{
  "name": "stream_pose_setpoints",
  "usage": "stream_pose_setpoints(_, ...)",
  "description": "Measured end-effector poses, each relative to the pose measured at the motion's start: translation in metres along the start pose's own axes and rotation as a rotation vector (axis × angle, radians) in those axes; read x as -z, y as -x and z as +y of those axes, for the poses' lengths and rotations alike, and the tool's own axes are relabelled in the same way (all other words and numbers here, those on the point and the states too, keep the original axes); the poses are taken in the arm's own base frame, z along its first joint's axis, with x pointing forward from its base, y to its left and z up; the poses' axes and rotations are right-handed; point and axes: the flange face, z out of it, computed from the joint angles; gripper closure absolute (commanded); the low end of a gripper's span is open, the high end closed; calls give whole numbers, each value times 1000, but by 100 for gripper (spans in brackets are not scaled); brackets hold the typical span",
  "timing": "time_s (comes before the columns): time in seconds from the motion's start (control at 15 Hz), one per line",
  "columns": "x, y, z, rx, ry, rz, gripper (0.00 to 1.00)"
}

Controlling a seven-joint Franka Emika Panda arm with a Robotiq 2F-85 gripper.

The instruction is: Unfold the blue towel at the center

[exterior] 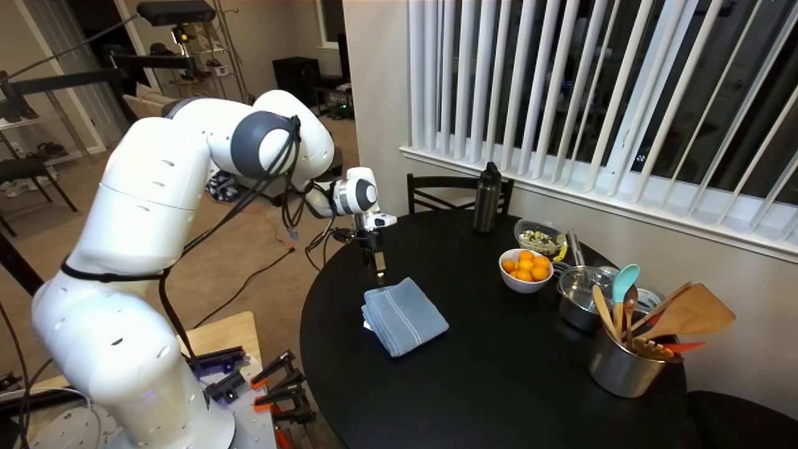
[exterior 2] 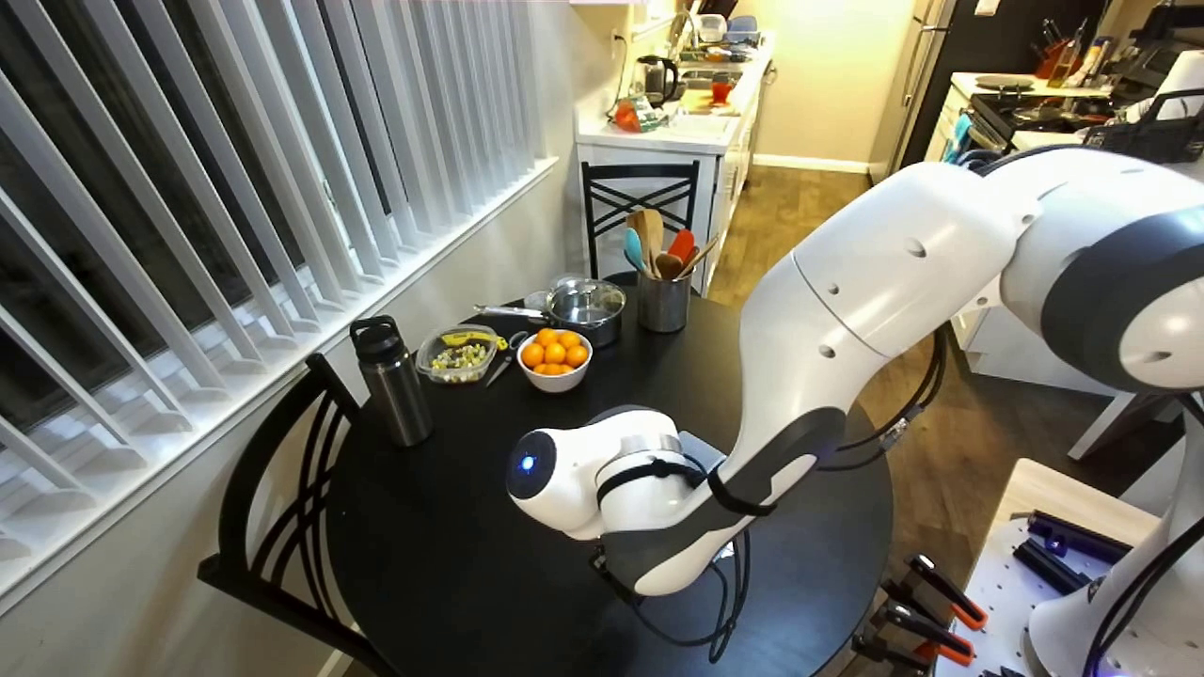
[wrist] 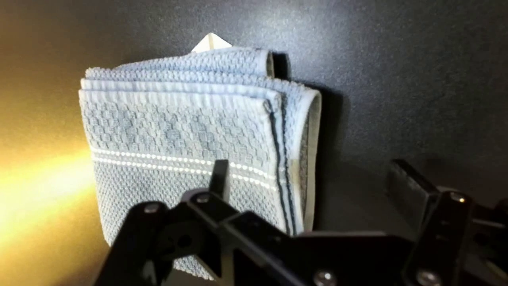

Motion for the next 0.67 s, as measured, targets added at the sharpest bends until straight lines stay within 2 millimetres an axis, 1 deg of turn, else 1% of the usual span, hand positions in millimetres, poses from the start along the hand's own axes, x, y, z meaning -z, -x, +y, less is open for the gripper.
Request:
stream_pose_setpoints(0.2, -18, -9, -3, -11, 23, -22, 0)
stream_pose_setpoints(0.33, -26, -13, -4, -16, 42, -35, 0)
stream_pose_setpoints(0.67, -33, -21, -5, -27, 92, -55, 0)
